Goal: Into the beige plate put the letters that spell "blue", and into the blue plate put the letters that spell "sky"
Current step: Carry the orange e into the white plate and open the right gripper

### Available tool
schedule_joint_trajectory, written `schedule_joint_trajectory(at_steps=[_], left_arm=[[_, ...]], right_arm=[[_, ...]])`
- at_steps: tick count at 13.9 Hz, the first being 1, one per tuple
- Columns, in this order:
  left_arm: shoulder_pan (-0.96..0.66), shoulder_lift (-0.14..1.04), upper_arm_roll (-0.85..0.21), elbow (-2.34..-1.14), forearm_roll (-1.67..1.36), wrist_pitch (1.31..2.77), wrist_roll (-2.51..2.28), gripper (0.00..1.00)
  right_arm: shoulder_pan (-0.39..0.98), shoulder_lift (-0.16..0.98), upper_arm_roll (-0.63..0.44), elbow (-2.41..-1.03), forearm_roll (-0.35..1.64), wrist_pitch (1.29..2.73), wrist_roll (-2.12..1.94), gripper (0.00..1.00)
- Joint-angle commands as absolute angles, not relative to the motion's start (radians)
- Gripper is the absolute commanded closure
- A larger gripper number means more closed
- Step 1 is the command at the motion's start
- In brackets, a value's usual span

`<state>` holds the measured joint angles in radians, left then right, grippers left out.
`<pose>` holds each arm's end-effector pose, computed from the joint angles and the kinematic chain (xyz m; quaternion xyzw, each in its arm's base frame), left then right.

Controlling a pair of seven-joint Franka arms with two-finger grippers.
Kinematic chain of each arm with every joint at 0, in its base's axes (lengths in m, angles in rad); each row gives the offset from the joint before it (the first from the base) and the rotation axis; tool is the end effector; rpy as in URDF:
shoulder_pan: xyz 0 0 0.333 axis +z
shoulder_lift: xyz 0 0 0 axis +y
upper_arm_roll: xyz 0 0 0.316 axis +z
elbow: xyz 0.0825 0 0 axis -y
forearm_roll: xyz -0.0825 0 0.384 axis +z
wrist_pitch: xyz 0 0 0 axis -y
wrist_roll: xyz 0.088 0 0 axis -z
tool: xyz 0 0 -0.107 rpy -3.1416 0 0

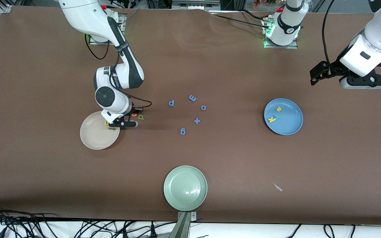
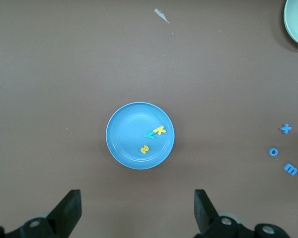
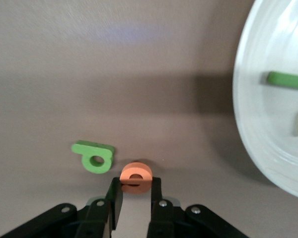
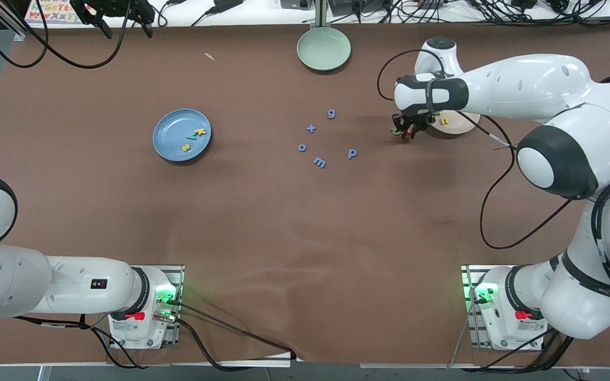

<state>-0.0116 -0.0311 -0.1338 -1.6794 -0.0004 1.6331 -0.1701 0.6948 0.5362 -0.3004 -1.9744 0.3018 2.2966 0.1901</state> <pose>0.5424 -0.0805 0.5955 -0.9999 -0.0124 0.0073 0.0031 0.5439 0.2356 0.1909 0.9958 0.0043 -0.0914 0.0008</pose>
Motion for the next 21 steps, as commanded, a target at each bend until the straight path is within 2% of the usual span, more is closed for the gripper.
schedule_joint_trajectory(at_steps=[1, 3, 7, 9, 10, 11, 12, 17, 21], left_arm=[[-0.014, -0.038, -0.133, -1.674, -0.012, 1.629, -0.158, 0.00], [-0.014, -0.040, -0.133, -1.674, -0.012, 1.625, -0.158, 0.00], [-0.014, -0.038, -0.133, -1.674, -0.012, 1.623, -0.158, 0.00], [-0.014, -0.038, -0.133, -1.674, -0.012, 1.621, -0.158, 0.00], [-0.014, -0.038, -0.133, -1.674, -0.012, 1.621, -0.158, 0.00], [-0.014, -0.038, -0.133, -1.674, -0.012, 1.621, -0.160, 0.00], [-0.014, -0.038, -0.133, -1.674, -0.012, 1.620, -0.160, 0.00], [-0.014, -0.038, -0.133, -1.674, -0.012, 1.620, -0.160, 0.00], [-0.014, -0.038, -0.133, -1.674, -0.012, 1.620, -0.158, 0.00]], right_arm=[[0.686, 0.531, -0.348, -1.893, 0.310, 2.183, 0.120, 0.90], [0.675, 0.532, -0.392, -1.846, 0.305, 2.117, 0.051, 0.90], [0.664, 0.538, -0.488, -1.844, 0.293, 2.108, -0.124, 0.90], [0.637, 0.546, -0.500, -1.856, 0.295, 2.108, -0.178, 0.88], [0.635, 0.546, -0.500, -1.858, 0.293, 2.108, -0.178, 0.85], [0.637, 0.546, -0.500, -1.858, 0.295, 2.108, -0.169, 0.73], [0.637, 0.548, -0.499, -1.858, 0.296, 2.108, -0.166, 0.66], [0.644, 0.548, -0.491, -1.849, 0.304, 2.108, -0.121, 0.48], [0.696, 0.563, -0.479, -1.809, 0.325, 2.120, 0.010, 0.47]])
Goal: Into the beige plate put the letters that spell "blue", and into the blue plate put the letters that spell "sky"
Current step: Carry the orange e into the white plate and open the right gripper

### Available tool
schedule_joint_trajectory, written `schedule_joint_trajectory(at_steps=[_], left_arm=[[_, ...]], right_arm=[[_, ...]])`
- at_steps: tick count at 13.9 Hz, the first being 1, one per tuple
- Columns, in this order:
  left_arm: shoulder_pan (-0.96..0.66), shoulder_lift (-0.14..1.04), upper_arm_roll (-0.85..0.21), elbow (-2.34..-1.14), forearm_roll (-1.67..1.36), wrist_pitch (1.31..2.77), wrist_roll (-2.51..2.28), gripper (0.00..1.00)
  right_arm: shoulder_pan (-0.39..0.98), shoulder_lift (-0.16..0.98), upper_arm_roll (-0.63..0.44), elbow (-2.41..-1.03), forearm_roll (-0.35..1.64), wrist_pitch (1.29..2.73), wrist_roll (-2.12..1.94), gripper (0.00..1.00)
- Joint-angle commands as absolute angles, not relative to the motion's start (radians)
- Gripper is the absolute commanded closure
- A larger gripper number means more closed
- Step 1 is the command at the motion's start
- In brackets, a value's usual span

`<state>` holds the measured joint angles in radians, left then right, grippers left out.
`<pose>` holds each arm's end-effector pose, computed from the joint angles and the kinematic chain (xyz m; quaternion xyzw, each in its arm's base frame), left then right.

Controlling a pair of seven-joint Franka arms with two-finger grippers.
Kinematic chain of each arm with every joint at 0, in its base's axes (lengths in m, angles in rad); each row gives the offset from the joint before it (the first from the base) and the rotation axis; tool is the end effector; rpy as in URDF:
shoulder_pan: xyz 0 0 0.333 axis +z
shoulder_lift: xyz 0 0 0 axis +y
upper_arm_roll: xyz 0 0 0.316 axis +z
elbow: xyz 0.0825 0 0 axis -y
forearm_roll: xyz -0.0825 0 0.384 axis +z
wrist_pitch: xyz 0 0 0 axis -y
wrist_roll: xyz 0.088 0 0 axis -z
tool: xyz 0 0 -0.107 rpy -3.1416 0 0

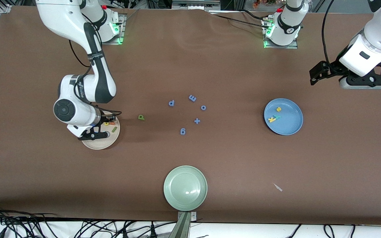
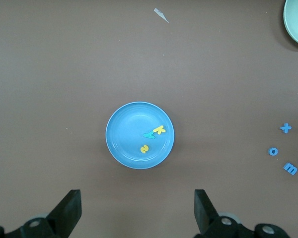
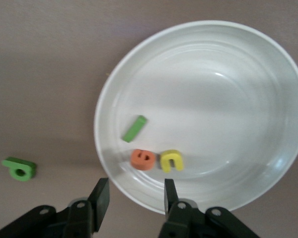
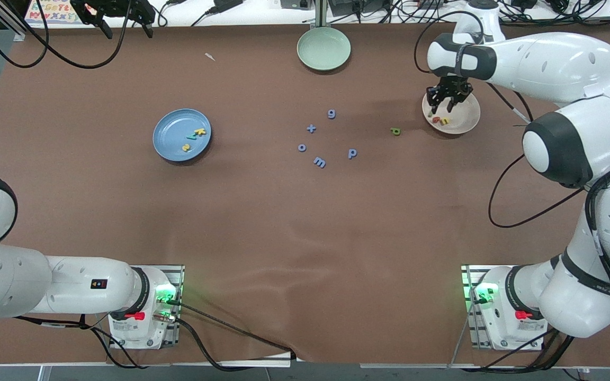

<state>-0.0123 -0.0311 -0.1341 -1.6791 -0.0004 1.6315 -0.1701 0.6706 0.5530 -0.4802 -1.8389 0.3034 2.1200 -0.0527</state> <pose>0.5421 -0.0810 0.5955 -0.9999 -0.0119 0.0080 0.0032 0.6039 0.1468 0.2402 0.9942 0.0470 -0.0956 0.0112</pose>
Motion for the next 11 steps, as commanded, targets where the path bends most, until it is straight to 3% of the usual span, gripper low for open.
schedule_joint_trajectory(at_steps=[1, 11], left_arm=[[-0.014, -0.038, -0.133, -1.674, -0.012, 1.620, -0.158, 0.00], [-0.014, -0.040, -0.133, -1.674, -0.012, 1.618, -0.158, 0.00]], right_arm=[[0.710, 0.568, -0.471, -1.798, 0.351, 2.121, 0.040, 0.47], [0.802, 0.653, -0.408, -1.818, 0.411, 2.236, 0.298, 0.34]])
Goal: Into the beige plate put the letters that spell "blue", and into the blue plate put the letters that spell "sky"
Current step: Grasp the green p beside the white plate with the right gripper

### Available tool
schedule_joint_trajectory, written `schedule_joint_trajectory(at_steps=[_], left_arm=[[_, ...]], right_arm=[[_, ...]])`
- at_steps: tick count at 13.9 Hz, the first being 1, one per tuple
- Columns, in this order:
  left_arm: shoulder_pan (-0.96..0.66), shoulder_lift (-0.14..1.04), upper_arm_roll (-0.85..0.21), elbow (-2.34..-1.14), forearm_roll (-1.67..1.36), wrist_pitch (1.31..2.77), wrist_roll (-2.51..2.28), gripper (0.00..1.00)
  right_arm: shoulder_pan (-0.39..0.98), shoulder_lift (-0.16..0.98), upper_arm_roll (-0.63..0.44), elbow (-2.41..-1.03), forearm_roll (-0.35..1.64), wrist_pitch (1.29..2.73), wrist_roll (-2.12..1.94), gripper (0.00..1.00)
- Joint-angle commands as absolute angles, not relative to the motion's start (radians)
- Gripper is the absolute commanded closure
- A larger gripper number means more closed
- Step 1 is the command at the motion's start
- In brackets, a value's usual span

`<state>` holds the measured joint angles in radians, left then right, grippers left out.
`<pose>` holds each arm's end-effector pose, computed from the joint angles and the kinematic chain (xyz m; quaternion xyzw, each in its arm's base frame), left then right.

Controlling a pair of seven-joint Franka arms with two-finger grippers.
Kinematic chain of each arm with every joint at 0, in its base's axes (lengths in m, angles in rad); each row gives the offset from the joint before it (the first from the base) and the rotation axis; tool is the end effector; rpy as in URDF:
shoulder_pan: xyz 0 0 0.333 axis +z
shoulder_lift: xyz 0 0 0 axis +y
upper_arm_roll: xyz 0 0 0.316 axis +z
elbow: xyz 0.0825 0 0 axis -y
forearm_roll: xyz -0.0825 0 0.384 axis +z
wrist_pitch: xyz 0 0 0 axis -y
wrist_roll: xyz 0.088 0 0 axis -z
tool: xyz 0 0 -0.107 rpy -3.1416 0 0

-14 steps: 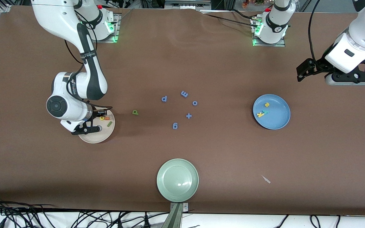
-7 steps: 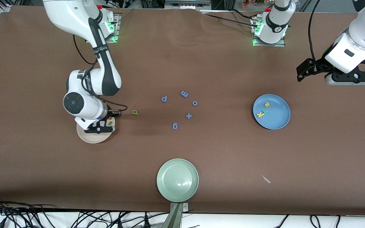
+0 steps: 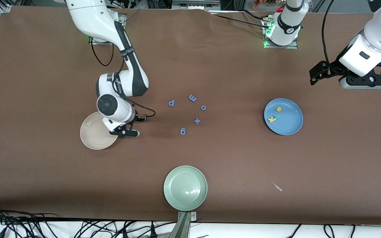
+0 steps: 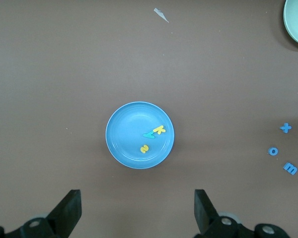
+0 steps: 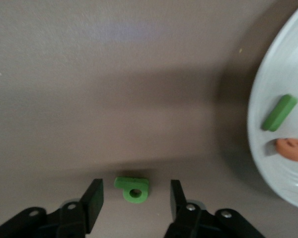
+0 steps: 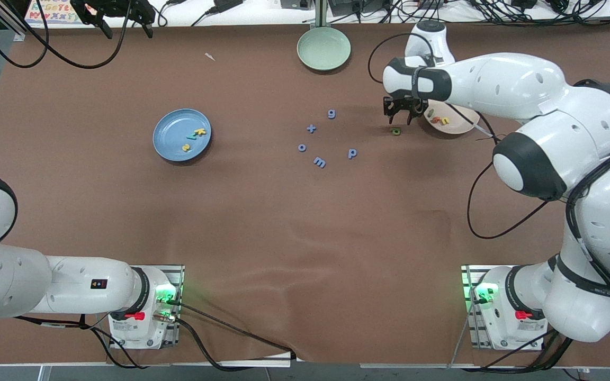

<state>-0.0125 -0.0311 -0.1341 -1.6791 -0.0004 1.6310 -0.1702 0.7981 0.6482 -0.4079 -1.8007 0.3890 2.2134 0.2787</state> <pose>0.5421 -0.0811 0.5954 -0.9999 -0.0119 0.0082 0.0032 0.5756 0.2663 0.1960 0.9954 -0.0478 -0.0823 0.0065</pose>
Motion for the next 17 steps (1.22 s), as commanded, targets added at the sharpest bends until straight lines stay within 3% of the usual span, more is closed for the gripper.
schedule_joint_trajectory(at_steps=[1, 17], left_arm=[[-0.014, -0.040, -0.133, -1.674, -0.012, 1.618, -0.158, 0.00], [-0.014, -0.040, -0.133, -1.674, -0.012, 1.617, -0.158, 0.00]], right_arm=[[0.807, 0.652, -0.408, -1.834, 0.411, 2.253, 0.298, 0.34], [0.822, 0.650, -0.402, -1.858, 0.410, 2.276, 0.301, 0.35]])
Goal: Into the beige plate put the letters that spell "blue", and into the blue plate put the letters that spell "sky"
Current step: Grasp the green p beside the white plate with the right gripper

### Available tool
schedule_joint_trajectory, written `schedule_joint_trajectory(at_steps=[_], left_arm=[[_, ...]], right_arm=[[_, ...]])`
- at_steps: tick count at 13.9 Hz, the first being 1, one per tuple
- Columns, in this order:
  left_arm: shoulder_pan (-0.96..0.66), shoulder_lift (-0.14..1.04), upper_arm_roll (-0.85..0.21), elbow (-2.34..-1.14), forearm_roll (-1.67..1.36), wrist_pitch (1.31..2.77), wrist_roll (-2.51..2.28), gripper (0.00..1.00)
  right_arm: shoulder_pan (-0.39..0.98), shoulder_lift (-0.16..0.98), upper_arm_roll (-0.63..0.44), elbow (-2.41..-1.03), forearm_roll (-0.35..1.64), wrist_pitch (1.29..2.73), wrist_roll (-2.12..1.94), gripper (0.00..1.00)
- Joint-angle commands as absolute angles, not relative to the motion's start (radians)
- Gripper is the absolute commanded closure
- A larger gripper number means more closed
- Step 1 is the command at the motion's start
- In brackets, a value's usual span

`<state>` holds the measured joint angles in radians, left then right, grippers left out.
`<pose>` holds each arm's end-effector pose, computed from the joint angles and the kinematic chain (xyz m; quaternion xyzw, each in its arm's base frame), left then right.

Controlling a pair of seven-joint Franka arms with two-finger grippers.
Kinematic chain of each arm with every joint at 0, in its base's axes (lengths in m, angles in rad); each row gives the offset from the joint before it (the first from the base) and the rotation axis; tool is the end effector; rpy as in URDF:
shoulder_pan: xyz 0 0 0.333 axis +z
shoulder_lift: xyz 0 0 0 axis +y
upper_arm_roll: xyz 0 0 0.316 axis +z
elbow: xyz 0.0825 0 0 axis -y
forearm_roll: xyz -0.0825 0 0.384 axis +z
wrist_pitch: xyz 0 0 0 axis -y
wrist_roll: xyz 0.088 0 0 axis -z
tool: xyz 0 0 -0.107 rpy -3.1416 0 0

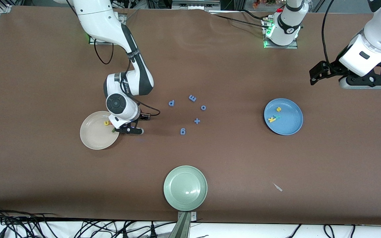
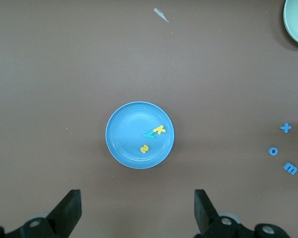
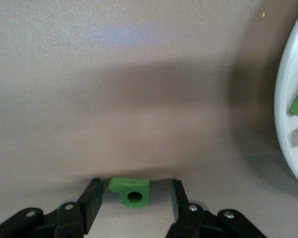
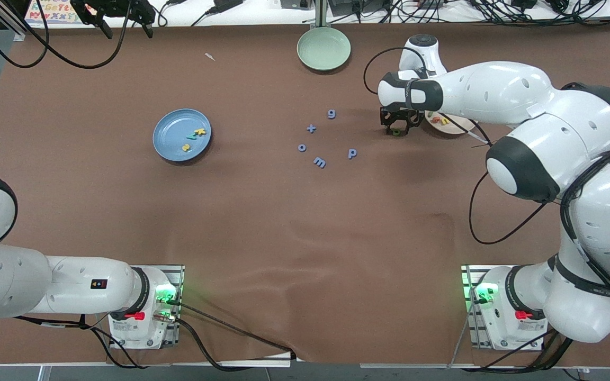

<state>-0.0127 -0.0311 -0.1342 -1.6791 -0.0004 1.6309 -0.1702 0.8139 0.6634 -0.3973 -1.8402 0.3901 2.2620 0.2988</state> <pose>0.5420 -0.0813 0.5954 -0.9999 -0.0117 0.0083 0.0032 0.5617 0.2704 0.1744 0.9951 -0.0519 -0.0825 0.0151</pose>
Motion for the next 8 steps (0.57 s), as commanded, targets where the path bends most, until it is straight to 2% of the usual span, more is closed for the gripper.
schedule_joint_trajectory(at_steps=[1, 5, 8], left_arm=[[-0.014, -0.040, -0.133, -1.674, -0.012, 1.617, -0.158, 0.00], [-0.014, -0.040, -0.133, -1.674, -0.012, 1.617, -0.158, 0.00], [-0.014, -0.040, -0.133, -1.674, -0.012, 1.615, -0.160, 0.00]], right_arm=[[0.822, 0.652, -0.402, -1.858, 0.410, 2.278, 0.301, 0.35], [0.824, 0.652, -0.402, -1.859, 0.410, 2.284, 0.299, 0.43], [0.824, 0.652, -0.402, -1.859, 0.410, 2.290, 0.299, 0.54]])
